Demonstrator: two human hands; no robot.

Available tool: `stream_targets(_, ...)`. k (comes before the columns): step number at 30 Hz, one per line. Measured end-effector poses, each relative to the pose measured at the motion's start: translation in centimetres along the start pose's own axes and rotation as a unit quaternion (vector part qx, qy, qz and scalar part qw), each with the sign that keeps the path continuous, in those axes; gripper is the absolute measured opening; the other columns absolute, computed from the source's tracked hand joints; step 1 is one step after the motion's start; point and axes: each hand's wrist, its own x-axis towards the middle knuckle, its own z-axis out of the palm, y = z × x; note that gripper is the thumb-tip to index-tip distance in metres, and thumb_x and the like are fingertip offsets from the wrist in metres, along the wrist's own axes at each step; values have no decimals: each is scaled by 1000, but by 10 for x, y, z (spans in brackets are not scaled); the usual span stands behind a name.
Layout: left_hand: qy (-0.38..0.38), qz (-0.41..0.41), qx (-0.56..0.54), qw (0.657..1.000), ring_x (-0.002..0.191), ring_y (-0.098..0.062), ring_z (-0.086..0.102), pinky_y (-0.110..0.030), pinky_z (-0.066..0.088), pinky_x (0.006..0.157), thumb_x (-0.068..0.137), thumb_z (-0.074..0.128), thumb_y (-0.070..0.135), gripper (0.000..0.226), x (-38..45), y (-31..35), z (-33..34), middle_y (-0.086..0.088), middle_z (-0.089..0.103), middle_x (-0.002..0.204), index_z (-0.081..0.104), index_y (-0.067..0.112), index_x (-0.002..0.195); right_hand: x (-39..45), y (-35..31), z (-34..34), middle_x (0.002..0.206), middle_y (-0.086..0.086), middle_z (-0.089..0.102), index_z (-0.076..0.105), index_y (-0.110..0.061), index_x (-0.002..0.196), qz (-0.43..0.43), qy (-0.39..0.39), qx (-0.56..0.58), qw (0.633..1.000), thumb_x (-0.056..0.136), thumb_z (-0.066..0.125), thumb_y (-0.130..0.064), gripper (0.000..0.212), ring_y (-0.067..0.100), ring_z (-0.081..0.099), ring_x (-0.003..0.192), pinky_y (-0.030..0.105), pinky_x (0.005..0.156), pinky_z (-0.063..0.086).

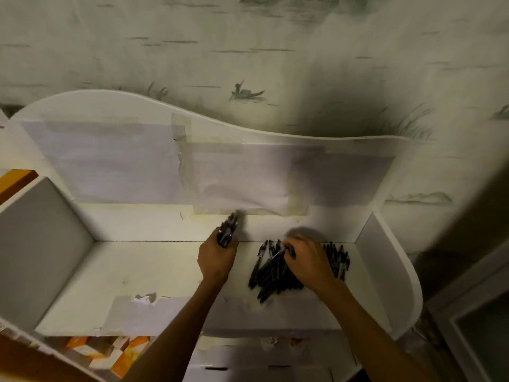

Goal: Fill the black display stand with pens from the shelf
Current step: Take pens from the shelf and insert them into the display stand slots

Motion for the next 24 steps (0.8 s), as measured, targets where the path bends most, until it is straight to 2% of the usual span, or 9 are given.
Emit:
stream_targets(3,46,34,-133,989,64,2,56,-10,42,56,89,71,42,19,-3,6,4,16,63,69,59,43,75,-1,-1,0,111,-1,68,70,-17,113,3,7,-7,1000,96,58,-23,21,11,62,91,23,84,52)
stream_targets(6,36,39,-148,988,62,-1,55,-10,42,58,89,72,41,18,-8,6,11,12,63,71,61,35,76,-2,0,0,114,-1,66,69,-17,117,8,-4,-15,1000,96,57,-24,25,14,61,97,29,89,52)
stream_targets(8,18,-1,-147,989,67,1,59,-10,42,60,87,74,40,13,-11,-4,15,12,66,72,65,31,82,-4,0,-1,112,-1,66,69,-17,116,8,-9,-16,1000,96,57,-24,24,14,61,96,28,87,52)
stream_targets(11,32,-76,-140,987,77,-8,64,-26,47,70,89,72,34,19,-12,-21,17,4,71,83,71,17,98,-7,0,-3,111,-1,66,70,-18,116,5,-8,-10,1000,95,58,-21,24,13,60,94,27,85,52)
stream_targets(13,58,-95,-159,981,71,-13,62,-31,51,69,91,70,28,19,-9,-23,17,-2,68,78,69,9,93,-7,1,-4,111,-1,66,70,-18,116,7,-5,-7,1000,95,59,-20,24,13,61,95,26,85,52)
stream_targets(15,69,-85,-183,977,60,-1,54,-20,46,60,90,72,30,21,-7,-18,15,4,62,67,65,13,79,-7,3,-5,111,-1,67,71,-18,114,13,-10,-8,1000,95,59,-19,23,13,61,95,23,85,51)
stream_targets(17,41,-67,-166,983,54,0,51,-12,41,53,85,77,33,30,-8,-17,15,8,57,59,57,21,67,-7,3,-6,112,0,66,70,-17,114,16,-16,-8,1000,96,58,-19,22,13,61,96,23,86,50)
stream_targets(21,-14,-73,-124,989,66,-15,61,-27,45,60,87,74,40,27,-11,-25,12,4,66,67,61,22,71,-7,-3,-4,117,-1,65,68,-17,119,12,-31,-3,999,96,57,-22,26,13,61,99,26,89,51)
stream_targets(24,-20,-92,-137,986,56,-10,65,-27,50,58,84,72,52,33,-7,-15,-1,4,67,60,63,23,73,-1,-15,-4,114,-1,66,68,-18,117,-7,-32,12,999,96,58,-24,24,10,61,93,20,82,49)
